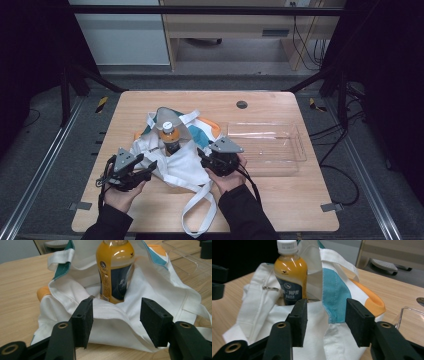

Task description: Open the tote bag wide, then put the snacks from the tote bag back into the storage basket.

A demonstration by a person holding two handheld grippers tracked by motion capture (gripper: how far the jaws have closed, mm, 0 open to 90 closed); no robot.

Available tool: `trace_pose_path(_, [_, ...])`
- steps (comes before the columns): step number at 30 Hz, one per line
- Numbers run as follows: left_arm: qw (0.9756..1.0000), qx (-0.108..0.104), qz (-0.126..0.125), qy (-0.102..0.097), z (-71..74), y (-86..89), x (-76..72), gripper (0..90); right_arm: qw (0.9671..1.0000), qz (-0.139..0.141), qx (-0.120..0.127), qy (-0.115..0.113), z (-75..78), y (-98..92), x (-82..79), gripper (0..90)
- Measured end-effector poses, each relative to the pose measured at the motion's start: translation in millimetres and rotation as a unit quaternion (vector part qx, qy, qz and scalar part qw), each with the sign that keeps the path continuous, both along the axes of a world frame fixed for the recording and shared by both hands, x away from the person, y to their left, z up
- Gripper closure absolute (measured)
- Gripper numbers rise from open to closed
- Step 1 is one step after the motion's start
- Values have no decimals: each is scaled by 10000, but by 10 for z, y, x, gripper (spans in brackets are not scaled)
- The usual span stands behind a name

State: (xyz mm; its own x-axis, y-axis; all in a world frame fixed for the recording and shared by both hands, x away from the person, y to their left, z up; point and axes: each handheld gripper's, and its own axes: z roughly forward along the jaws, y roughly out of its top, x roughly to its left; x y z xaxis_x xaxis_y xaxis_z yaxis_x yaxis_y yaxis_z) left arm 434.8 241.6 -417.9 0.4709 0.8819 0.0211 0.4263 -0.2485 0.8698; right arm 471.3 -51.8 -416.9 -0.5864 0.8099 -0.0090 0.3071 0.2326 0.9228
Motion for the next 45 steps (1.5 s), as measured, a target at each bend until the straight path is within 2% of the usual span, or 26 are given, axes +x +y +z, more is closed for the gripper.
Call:
trace_pose_path(2, [10000, 24, -5, -23, 11, 6, 14, 410, 10000, 19, 50, -6, 9, -19, -8, 480])
trace_pose_path(4, [10000, 40, 5, -41, 26, 15, 35, 388, 9996, 129, 264, -32, 61, -114, -59, 421])
trace_pose_path(10, [9999, -17, 90, -68, 80, 67, 75, 378, 9990, 203, 337, -211, 97, -237, -145, 355])
trace_pose_path(14, [9997, -176, 134, -145, 175, 115, 121, 372, 9989, 292, 297, -192, 93, -350, -203, 333])
trace_pose_path(16, [9994, -217, 109, -229, 238, 138, 159, 366, 9990, 276, 225, -262, 79, -457, -263, 332])
trace_pose_path(20, [9992, -262, 89, -272, 265, 150, 213, 362, 9991, 251, 231, -271, 55, -566, -308, 332])
trace_pose_path(22, [9992, -268, 81, -297, 271, 142, 239, 360, 9990, 248, 255, -278, 36, -693, -360, 332])
trace_pose_path(26, [9992, -271, 8, -293, 275, 93, 293, 359, 9990, 197, 281, -275, 8, -830, -423, 330])
trace_pose_path(27, [9992, -257, -8, -295, 278, 63, 319, 358, 9991, 140, 287, -288, -22, -929, -467, 326])
trace_pose_path(29, [9992, -277, -26, -299, 282, 38, 336, 358, 9991, 127, 291, -291, -34, -963, -481, 320])
trace_pose_path(30, [9991, -301, -39, -308, 284, 18, 351, 354, 9990, 106, 313, -286, -72, -1061, -524, 315])
trace_pose_path(34, [9990, -314, -87, -309, 287, -57, 416, 350, 9991, 143, 294, -270, -130, -1214, -602, 294])
trace_pose_path(36, [9990, -302, -83, -308, 286, -88, 454, 348, 9992, 121, 280, -241, -158, -1278, -626, 282])
trace_pose_path(40, [9985, -436, -91, -330, 289, -135, 516, 339, 9994, 103, 274, -177, -196, -1341, -650, 272])
trace_pose_path(45, [9984, -412, -119, -356, 296, -170, 568, 337, 9995, 80, 278, -147, -210, -1447, -692, 259])
